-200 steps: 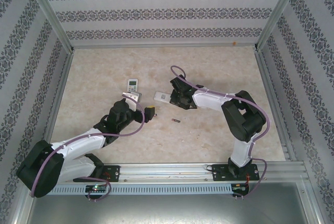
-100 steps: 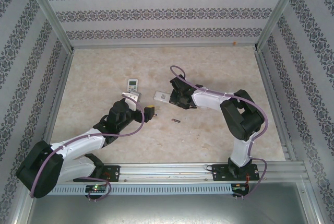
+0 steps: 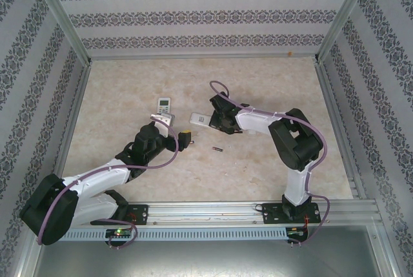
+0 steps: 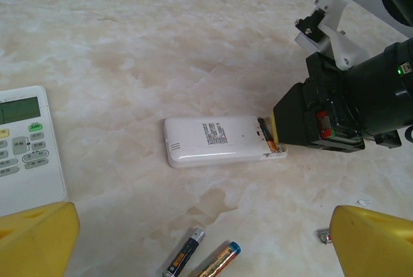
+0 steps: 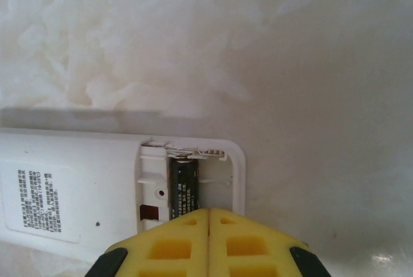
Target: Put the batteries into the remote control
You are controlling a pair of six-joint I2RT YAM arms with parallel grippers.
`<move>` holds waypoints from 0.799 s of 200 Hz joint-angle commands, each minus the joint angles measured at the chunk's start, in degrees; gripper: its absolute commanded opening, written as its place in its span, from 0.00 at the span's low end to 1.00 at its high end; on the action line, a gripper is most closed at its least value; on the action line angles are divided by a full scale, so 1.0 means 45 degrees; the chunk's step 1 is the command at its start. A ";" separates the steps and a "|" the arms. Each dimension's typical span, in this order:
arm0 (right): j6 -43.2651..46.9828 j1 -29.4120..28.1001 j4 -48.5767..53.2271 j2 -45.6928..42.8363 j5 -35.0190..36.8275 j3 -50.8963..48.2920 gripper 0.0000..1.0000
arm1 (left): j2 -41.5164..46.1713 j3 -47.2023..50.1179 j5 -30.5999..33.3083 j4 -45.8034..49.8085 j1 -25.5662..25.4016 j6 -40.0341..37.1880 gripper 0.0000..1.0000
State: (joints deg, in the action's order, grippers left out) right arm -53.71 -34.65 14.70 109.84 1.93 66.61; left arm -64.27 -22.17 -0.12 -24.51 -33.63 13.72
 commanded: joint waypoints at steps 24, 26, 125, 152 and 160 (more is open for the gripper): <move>0.0458 0.0014 -0.0077 0.0345 -0.0153 -0.0016 0.07 | 0.0008 0.0103 0.0143 -0.0174 0.0138 0.0097 1.00; 0.0492 0.0008 -0.0062 0.0207 -0.0131 -0.0036 0.07 | 0.0011 0.0103 0.0144 -0.0162 0.0146 0.0097 1.00; 0.7162 -0.1580 0.2544 -0.5185 -0.0839 -0.2953 0.40 | 0.0110 0.0211 0.0006 -0.0374 0.0146 0.0233 1.00; 0.8543 -0.2433 0.4138 -0.4577 -0.0830 -0.2298 0.46 | -0.0313 0.0191 -0.0172 -0.0643 0.0156 0.0368 1.00; 0.8747 -0.2577 0.4727 -0.4186 -0.0412 -0.1809 0.46 | -0.0474 0.0164 -0.0241 -0.0687 0.0160 0.0389 1.00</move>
State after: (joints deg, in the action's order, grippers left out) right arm -22.79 -44.05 25.78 87.46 -0.69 54.83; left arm -64.71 -22.09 -0.03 -24.95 -33.63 14.15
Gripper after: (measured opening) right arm 0.457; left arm 0.998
